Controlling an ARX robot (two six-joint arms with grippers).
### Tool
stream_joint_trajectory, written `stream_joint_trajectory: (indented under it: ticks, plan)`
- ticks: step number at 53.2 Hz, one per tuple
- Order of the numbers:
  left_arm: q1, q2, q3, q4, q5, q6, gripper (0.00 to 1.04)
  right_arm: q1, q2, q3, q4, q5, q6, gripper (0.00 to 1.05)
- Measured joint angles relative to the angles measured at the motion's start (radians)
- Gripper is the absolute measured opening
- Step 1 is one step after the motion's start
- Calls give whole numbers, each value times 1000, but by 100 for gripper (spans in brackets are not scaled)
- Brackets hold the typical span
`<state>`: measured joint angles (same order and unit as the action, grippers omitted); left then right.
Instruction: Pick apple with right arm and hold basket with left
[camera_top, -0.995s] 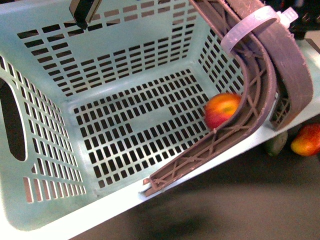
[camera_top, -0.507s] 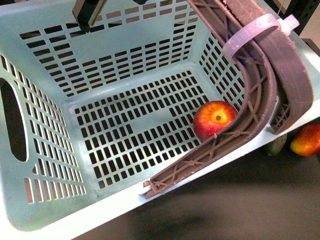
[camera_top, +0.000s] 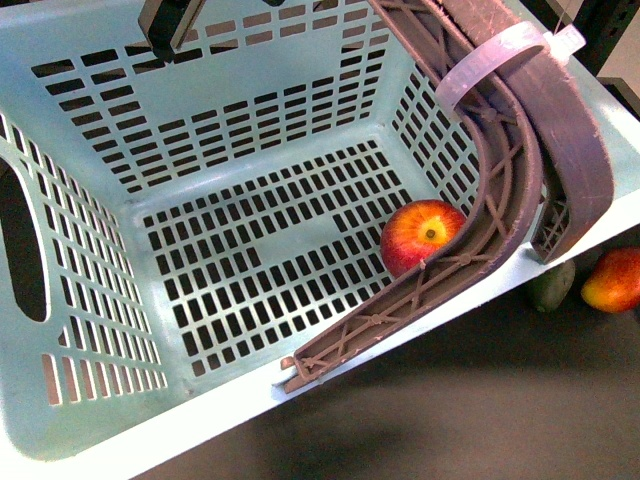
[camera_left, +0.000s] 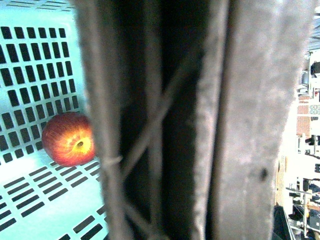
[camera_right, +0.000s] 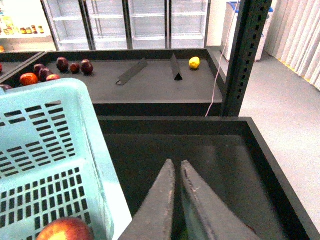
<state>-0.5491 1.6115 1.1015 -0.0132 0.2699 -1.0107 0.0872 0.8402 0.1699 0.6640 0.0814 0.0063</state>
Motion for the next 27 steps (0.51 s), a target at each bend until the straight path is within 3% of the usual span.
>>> stream_joint_trajectory:
  ticks: [3,7,27]
  plan:
    - [0,0,0,0,-1,0,15,-41,-36,-22,-15,-63,-3,2]
    - [0,0,0,0,2,0,15,-81,-87,-52,-39,-73,-3,2]
    - [0,0,0,0,1,-1,15,-84,-308,-128,-184,-79,-3,2]
